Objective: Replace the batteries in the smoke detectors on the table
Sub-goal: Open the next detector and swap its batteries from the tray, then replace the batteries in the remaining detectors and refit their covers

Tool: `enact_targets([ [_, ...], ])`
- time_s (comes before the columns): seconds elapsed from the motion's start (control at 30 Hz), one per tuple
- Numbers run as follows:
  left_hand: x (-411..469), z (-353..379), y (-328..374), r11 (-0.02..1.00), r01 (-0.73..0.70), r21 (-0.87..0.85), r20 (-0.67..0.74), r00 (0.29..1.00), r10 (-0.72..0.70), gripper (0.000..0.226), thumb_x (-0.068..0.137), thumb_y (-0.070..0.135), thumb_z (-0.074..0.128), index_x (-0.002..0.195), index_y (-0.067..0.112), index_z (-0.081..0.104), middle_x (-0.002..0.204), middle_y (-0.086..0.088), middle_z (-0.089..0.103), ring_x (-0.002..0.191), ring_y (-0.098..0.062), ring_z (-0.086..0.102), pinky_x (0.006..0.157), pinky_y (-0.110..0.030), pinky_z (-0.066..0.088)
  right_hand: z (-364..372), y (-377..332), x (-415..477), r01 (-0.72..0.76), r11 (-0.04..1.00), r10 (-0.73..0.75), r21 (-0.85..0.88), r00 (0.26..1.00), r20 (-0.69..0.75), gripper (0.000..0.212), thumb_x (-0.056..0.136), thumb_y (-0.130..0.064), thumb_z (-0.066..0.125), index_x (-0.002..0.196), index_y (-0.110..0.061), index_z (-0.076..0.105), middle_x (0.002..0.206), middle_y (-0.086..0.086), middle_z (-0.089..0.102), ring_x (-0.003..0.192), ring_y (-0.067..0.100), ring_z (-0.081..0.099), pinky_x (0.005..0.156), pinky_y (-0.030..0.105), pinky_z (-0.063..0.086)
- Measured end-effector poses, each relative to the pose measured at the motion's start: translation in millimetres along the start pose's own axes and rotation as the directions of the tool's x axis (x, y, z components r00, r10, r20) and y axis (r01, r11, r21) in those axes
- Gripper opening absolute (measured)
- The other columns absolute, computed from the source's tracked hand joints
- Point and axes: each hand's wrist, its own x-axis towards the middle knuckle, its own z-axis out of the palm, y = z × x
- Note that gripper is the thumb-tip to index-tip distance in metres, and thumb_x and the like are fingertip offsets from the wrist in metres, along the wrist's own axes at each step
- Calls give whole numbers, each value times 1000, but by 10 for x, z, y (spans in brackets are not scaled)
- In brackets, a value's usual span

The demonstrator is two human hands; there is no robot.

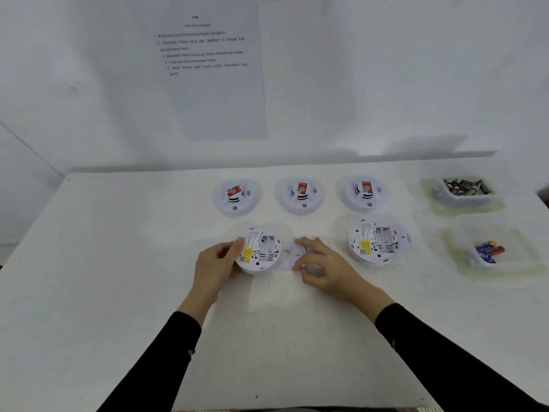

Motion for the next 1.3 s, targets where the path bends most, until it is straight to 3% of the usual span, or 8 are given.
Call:
enact_targets([
  [0.2, -54, -72, -24, 999, -10, 35, 24, 1000, 9, 23, 84, 45, 74, 89, 24, 79, 84, 5, 78, 86, -18, 74, 89, -46, 58, -4, 15, -25, 39, 999, -39, -34, 999, 6, 14, 80, -22, 55, 86, -19, 68, 132, 5, 55, 129, 9, 46, 119, 23, 12],
  [0.33, -73, -101, -19, 997, -24, 75, 14, 1000, 23, 24, 83, 47, 74, 91, 24, 79, 83, 7, 78, 84, -15, 74, 87, -43, 59, 5, -6, -35, 58, 997, -59, -49, 998, -15, 18, 80, -23, 57, 97, -21, 64, 132, -3, 53, 132, 9, 42, 119, 25, 14],
  [0.57, -89, -141, 52, 992, -51, 118, -8, 999, 52, 19, 84, 45, 73, 86, 28, 80, 78, 9, 77, 80, -12, 74, 84, -37, 59, -8, -73, -18, -38, 998, 38, -45, 999, -2, 26, 84, -17, 65, 108, -20, 58, 136, -8, 53, 134, 2, 38, 116, 14, 9],
  [0.8, -75, -152, 87, 990, -43, 132, 6, 999, 43, 21, 83, 42, 75, 88, 22, 80, 77, 7, 77, 73, -10, 74, 73, -27, 60, -15, -96, -24, -56, 998, 56, -23, 998, -26, 31, 83, -19, 66, 112, -21, 57, 135, -12, 54, 130, -3, 40, 116, 14, 11],
  [0.93, -52, -180, 102, 983, -39, 182, -2, 999, 40, 25, 83, 44, 74, 90, 20, 80, 74, 7, 76, 60, -2, 68, 55, -12, 50, -18, -104, -26, -45, 999, 44, -23, 998, -39, 35, 82, -18, 67, 115, -21, 57, 133, -13, 54, 129, -4, 41, 116, 15, 14],
  [1.03, -17, -213, 162, 982, -51, 181, -55, 997, 62, 29, 86, 43, 71, 96, 17, 78, 79, 3, 76, 61, -10, 67, 51, -10, 48, -21, -114, -31, -50, 999, 49, -21, 998, -44, 37, 82, -19, 68, 117, -23, 57, 133, -14, 54, 130, -3, 42, 117, 17, 15],
  [1.13, 168, -235, 287, 975, -132, 180, -111, 982, 154, 34, 88, 43, 69, 114, 21, 69, 104, 1, 71, 80, -15, 67, 60, -11, 49, -34, -145, -27, -73, 997, 73, -10, 997, -37, 39, 82, -21, 68, 119, -27, 55, 135, -15, 52, 132, -2, 41, 117, 19, 18],
  [1.3, 704, -37, 557, 910, -242, 336, -53, 960, 275, 80, 78, 35, 82, 143, 16, 40, 144, -5, 41, 130, -20, 44, 106, -33, 40, -112, -185, -13, -121, 990, 124, 77, 992, -37, 38, 88, -19, 64, 123, -26, 54, 134, -15, 52, 130, -5, 41, 107, 15, 33],
])
